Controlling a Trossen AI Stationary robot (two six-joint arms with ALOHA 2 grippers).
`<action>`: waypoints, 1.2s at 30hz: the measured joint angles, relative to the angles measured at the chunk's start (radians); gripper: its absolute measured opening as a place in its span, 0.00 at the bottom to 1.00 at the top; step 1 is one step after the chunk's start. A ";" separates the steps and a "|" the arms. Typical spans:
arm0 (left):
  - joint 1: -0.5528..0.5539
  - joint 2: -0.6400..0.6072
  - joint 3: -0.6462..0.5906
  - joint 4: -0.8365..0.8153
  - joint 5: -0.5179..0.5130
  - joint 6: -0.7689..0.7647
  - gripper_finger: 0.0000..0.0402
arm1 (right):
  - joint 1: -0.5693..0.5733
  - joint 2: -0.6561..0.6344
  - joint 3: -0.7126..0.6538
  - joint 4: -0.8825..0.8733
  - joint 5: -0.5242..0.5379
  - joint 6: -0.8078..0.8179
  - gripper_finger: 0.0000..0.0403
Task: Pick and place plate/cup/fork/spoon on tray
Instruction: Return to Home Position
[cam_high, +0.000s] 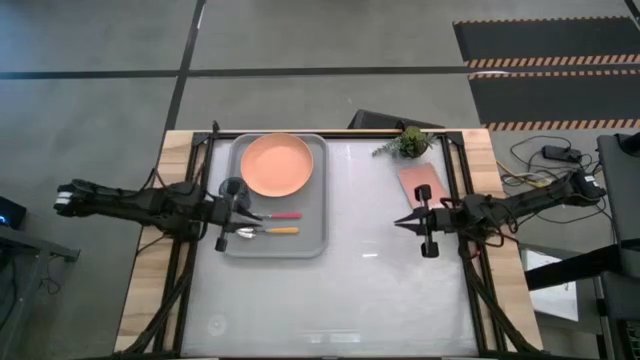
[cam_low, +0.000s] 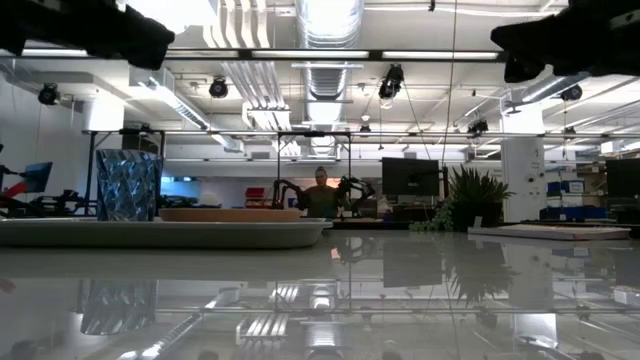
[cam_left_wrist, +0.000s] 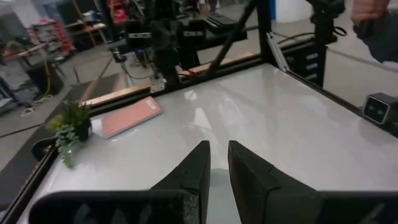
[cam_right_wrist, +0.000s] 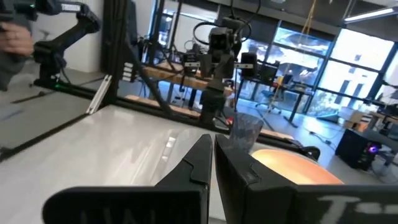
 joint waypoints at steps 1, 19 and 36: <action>0.006 -0.021 -0.024 0.012 0.000 -0.003 0.10 | 0.000 -0.012 -0.013 -0.001 0.000 -0.008 0.02; 0.018 -0.437 -0.385 0.245 -0.039 -0.039 0.10 | -0.003 -0.216 -0.113 0.013 0.028 -0.140 0.02; 0.018 -0.460 -0.389 0.226 -0.056 -0.089 0.10 | -0.003 -0.451 -0.114 -0.157 0.026 -0.176 0.02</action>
